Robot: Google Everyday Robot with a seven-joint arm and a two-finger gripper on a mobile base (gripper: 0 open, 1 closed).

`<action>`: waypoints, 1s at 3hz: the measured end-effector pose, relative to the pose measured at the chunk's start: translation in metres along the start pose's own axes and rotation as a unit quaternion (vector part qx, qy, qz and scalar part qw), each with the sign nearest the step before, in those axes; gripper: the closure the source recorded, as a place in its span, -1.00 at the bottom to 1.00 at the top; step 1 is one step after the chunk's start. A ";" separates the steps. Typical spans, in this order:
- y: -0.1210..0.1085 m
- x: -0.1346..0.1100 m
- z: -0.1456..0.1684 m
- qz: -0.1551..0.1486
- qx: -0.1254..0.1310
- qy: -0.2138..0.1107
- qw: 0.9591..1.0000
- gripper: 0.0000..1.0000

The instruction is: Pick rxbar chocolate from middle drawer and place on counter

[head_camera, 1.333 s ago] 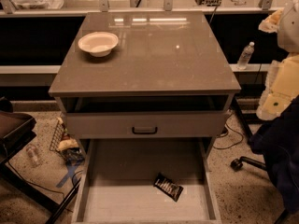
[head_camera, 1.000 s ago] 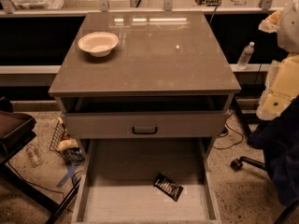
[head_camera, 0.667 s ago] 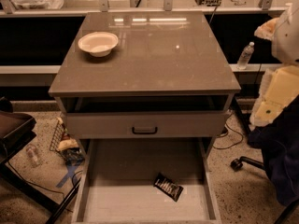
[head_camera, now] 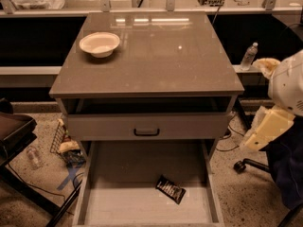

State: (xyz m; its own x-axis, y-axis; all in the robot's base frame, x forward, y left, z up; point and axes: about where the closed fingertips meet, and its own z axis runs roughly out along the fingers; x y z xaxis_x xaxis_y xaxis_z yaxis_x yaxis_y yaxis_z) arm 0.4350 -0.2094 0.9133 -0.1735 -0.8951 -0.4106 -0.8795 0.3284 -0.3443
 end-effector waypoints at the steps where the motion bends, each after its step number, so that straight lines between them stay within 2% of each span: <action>1: 0.013 0.011 0.035 0.018 0.014 -0.034 0.999 -1.00; 2: 0.031 0.023 0.078 0.033 0.016 -0.045 0.998 -1.00; 3: 0.054 0.038 0.131 0.054 -0.004 -0.039 0.998 -1.00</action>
Offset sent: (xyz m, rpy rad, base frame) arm 0.0032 0.0221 -0.1500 0.1442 -0.0335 -0.0704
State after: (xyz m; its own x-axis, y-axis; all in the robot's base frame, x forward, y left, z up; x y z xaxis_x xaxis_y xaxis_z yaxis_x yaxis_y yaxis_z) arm 0.4389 -0.1861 0.7684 -0.2330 -0.8279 -0.5102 -0.8612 0.4194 -0.2872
